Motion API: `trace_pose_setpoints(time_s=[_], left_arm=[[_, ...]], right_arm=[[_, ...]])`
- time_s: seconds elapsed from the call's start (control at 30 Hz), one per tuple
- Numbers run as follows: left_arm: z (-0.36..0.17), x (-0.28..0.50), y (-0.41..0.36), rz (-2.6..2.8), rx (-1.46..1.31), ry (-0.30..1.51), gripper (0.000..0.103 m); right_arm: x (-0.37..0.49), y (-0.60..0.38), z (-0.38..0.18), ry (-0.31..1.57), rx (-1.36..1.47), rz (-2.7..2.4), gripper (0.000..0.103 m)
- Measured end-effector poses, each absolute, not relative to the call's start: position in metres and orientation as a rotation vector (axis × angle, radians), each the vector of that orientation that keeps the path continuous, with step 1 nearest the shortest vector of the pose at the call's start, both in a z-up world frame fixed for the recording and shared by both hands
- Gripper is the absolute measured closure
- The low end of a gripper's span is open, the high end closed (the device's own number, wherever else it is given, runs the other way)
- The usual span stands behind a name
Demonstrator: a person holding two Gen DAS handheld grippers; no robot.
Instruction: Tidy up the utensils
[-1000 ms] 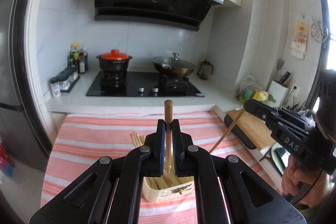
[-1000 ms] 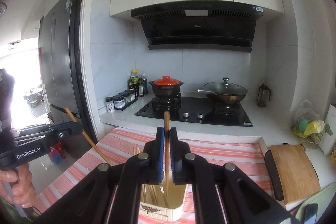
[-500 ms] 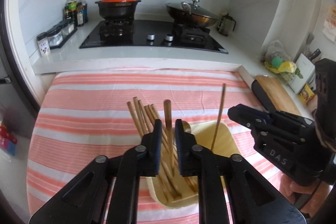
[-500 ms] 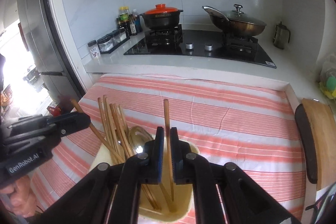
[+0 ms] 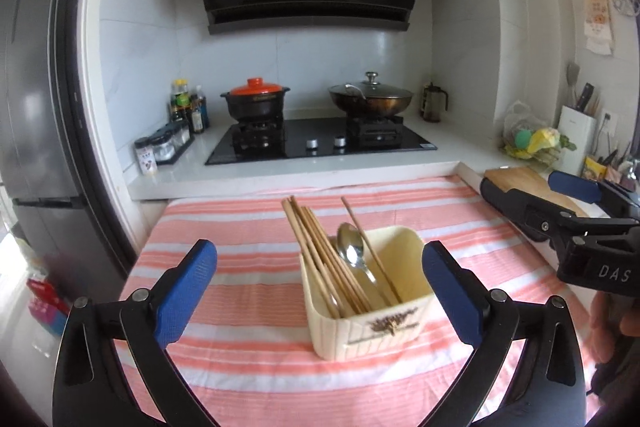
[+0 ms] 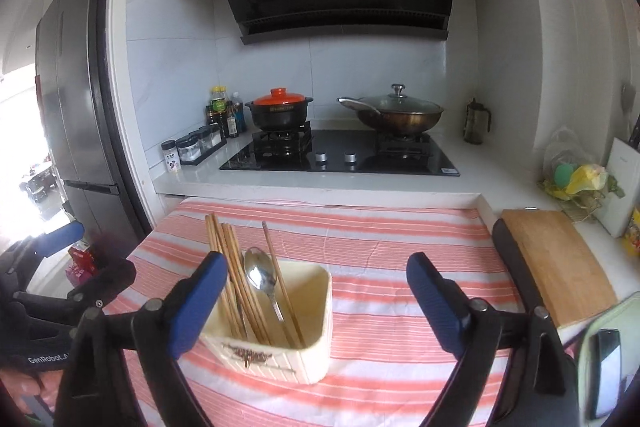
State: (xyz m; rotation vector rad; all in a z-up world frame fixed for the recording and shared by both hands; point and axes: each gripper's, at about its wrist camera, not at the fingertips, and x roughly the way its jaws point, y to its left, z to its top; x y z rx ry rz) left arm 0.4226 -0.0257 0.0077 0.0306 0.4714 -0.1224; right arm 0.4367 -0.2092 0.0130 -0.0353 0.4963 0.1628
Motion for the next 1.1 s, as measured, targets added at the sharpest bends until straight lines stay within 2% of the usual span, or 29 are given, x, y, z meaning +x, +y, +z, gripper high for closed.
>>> trace_pose_setpoints(time_s=[0.17,0.57,1.1], left_arm=[[0.004,0.364,-0.029,-0.097,0.056,0.501,0.0],[-0.002,0.271,-0.006,0.037,0.021,0.555,0.0],[0.02,0.239,0.003,0.079,-0.008,0.548,0.0]], right_arm=[[0.36,-0.204,0.015,0.447,-0.061,0.137,0.0],[0.253,-0.191,-0.002,0.482,-0.05,0.108,0.0],[0.213,-0.177,0.026,0.489,-0.068,0.125,0.0]])
